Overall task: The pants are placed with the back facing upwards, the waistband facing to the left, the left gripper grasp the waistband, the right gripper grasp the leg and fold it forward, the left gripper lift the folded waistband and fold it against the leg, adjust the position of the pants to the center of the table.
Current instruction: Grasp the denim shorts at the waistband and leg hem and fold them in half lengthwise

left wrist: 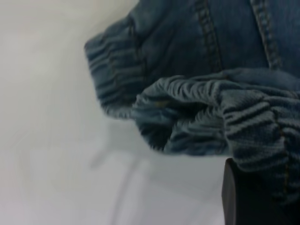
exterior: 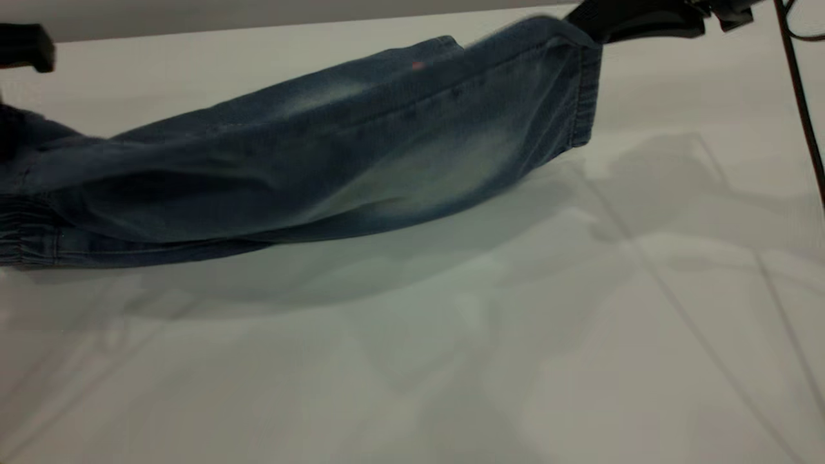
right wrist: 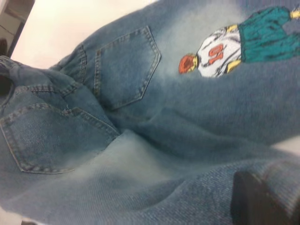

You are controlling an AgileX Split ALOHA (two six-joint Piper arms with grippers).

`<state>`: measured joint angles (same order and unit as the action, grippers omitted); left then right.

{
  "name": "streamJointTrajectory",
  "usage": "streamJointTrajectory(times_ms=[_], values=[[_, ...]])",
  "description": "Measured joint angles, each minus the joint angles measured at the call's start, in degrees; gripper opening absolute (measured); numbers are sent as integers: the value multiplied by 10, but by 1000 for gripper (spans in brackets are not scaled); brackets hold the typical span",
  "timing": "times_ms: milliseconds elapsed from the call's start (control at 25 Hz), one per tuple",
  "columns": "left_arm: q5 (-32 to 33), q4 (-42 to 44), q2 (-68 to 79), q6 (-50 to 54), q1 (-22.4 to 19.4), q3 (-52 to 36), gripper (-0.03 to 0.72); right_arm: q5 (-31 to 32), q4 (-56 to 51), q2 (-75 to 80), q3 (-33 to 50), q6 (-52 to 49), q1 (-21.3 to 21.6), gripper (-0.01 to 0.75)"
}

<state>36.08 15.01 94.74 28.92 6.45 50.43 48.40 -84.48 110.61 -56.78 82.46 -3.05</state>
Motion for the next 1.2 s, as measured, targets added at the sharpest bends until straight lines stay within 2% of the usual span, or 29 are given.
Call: streamJointTrajectory(times_ms=[360,880,1200], values=[[44,0,46,-26,0,73,157,-1,11,68,-90,-13,-16,15],[61,4,67,-32,-1,103,157,-1,25,148,-205,-31,-51,15],[83,-1,129,-34,-1,175,157,-1,91,182,-283,-103,-57,15]])
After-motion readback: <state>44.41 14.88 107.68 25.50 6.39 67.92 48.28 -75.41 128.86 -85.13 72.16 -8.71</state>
